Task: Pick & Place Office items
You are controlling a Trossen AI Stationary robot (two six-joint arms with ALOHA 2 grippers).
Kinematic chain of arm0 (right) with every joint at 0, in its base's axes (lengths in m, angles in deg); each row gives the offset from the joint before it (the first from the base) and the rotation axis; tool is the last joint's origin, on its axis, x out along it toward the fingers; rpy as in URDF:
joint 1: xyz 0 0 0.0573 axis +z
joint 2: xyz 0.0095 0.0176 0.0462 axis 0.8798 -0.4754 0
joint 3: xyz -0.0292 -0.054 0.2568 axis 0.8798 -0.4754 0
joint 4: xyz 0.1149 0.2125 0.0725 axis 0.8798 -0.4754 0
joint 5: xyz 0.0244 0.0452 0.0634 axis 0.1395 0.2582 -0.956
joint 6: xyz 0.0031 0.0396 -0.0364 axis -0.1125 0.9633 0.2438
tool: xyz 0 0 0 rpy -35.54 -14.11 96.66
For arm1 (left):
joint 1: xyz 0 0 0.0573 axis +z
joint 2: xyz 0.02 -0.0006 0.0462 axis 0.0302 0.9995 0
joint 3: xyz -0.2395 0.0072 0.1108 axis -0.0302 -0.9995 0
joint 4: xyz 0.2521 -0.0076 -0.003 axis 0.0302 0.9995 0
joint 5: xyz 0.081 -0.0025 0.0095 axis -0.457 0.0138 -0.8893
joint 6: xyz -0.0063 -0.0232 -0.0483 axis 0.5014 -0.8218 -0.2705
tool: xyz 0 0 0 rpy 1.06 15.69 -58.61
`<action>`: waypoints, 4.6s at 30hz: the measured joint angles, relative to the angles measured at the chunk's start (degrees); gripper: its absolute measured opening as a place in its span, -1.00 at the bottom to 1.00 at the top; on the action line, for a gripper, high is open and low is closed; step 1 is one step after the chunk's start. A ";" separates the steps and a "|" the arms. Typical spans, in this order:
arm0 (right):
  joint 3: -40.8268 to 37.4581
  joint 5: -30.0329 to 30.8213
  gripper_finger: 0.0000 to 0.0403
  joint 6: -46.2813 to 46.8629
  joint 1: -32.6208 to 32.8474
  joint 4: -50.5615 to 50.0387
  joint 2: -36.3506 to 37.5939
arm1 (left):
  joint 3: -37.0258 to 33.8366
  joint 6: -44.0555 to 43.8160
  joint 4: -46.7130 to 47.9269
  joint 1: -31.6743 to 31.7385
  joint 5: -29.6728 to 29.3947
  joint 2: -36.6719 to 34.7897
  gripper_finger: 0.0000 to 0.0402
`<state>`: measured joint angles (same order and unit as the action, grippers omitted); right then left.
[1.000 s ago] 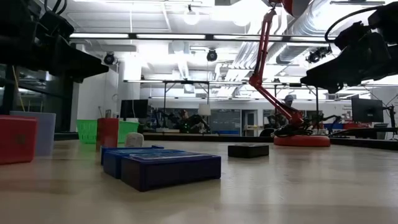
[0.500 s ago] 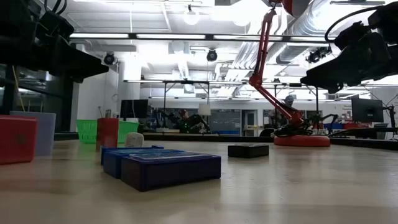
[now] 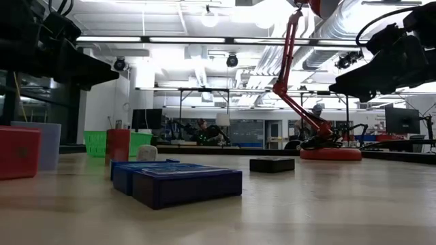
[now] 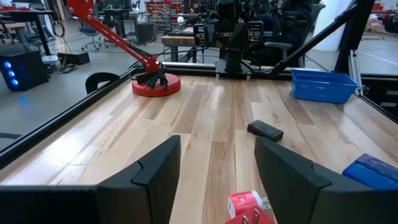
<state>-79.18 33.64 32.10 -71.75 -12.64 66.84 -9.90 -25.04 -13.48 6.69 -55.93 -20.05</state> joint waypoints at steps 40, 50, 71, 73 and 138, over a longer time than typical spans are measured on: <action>0.01 0.04 -0.02 2.49 0.00 0.56 0.01 | 0.00 -0.01 0.00 0.00 0.02 0.01 -0.01; 0.01 -0.29 -0.02 15.25 0.00 1.68 -0.01 | 0.00 -0.01 0.00 0.01 0.01 0.01 -0.01; 11.35 -15.26 -0.02 10.16 0.02 11.31 -10.10 | 0.00 0.00 0.00 0.00 0.01 0.00 -0.01; 13.63 -16.75 -0.02 9.26 0.05 12.64 -14.06 | 0.00 -0.01 -0.02 0.01 0.00 0.02 -0.01; 67.92 -18.55 -0.02 -34.62 17.34 -15.94 -94.53 | 0.00 -0.01 0.00 0.00 0.01 0.02 -0.01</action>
<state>-11.26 15.09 -2.52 -54.41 -28.57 -27.69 -9.90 -25.05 -13.48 6.69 -55.92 -20.03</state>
